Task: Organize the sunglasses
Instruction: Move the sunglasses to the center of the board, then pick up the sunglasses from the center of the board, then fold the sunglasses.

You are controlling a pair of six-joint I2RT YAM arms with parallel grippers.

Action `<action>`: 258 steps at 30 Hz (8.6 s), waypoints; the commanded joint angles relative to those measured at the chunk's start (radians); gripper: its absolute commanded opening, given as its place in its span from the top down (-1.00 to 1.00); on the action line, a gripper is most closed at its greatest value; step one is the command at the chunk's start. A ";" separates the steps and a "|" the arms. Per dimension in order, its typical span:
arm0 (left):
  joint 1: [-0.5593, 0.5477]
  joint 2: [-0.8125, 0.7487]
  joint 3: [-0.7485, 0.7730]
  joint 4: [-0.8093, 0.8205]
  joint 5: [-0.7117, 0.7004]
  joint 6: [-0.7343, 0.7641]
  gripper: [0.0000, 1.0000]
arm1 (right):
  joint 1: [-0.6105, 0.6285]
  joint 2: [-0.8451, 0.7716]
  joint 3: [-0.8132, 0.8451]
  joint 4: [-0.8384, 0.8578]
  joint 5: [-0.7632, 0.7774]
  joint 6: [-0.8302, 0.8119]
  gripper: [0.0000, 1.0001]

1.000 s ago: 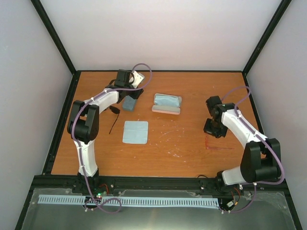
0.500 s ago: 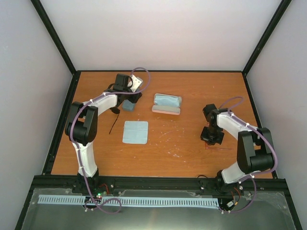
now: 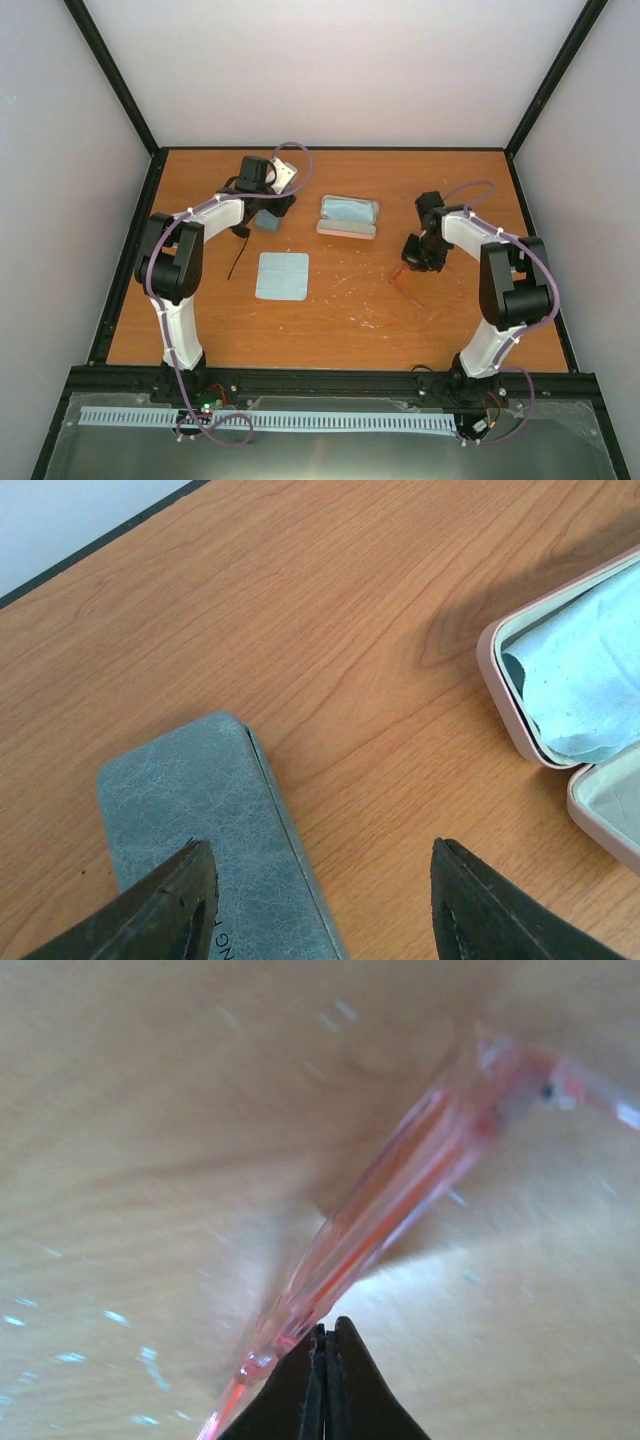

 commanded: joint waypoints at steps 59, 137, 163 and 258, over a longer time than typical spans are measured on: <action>0.056 0.015 0.019 -0.017 -0.006 0.152 -0.18 | 0.105 0.161 0.215 0.093 0.049 -1.679 0.19; -0.292 -0.094 0.170 0.104 0.548 -0.299 -0.04 | 0.031 -0.156 0.084 0.838 -1.023 -0.216 0.94; -0.072 -0.278 0.125 0.021 0.298 -0.202 0.10 | 0.025 0.082 0.293 0.509 -0.799 -0.279 0.94; -0.270 -0.541 -0.270 0.246 0.409 -0.288 0.47 | 0.125 0.269 0.642 0.474 -0.980 -0.123 0.94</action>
